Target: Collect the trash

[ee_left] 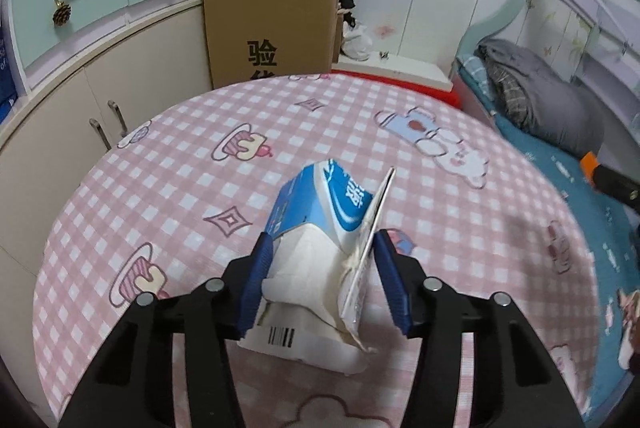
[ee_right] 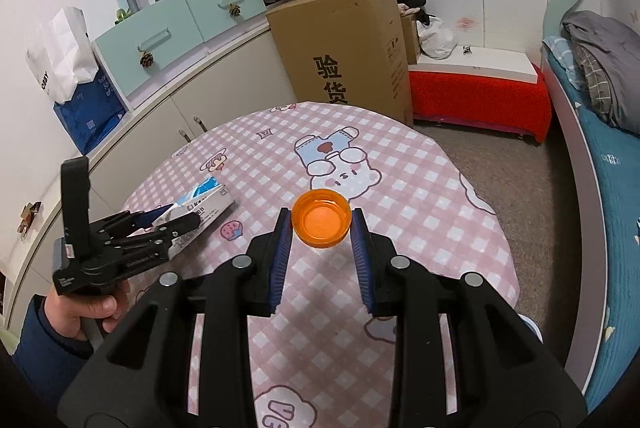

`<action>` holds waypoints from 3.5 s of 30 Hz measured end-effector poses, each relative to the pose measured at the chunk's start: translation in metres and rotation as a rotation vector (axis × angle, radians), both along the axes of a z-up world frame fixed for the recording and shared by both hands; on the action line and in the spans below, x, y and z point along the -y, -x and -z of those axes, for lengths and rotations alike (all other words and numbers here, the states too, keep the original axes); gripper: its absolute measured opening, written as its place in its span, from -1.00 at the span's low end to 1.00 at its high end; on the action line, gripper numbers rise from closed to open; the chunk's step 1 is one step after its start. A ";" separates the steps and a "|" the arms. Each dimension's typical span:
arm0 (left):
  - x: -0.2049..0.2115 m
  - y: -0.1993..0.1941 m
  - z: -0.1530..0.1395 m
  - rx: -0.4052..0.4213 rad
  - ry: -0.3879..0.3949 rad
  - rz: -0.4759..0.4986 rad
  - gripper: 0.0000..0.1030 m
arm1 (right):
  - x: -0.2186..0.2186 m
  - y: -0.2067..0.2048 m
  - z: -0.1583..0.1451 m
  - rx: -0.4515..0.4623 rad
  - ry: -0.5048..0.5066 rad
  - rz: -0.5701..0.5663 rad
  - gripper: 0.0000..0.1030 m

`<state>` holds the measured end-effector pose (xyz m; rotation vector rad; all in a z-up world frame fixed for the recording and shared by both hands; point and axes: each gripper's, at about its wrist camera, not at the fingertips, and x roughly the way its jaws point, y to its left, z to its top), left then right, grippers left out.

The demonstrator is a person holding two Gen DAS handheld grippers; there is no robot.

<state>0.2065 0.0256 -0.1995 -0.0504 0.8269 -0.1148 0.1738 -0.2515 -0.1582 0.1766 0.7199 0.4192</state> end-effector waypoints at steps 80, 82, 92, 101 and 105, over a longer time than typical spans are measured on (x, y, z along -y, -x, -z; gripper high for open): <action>0.461 -0.012 0.130 -0.395 -0.118 0.581 0.24 | 0.353 0.054 0.241 -0.474 -0.381 0.609 -0.30; 0.467 -0.017 0.145 -0.439 -0.143 0.568 0.36 | 0.358 0.054 0.251 -0.500 -0.401 0.626 0.21; 0.465 -0.026 0.146 -0.470 -0.151 0.526 0.66 | 0.378 0.080 0.252 -0.511 -0.422 0.737 0.88; 0.441 0.003 0.065 -0.291 -0.077 0.539 0.67 | 0.363 0.094 0.191 -0.407 -0.372 0.746 0.88; 0.416 0.022 0.014 -0.168 -0.039 0.531 0.71 | 0.345 0.099 0.144 -0.319 -0.348 0.732 0.88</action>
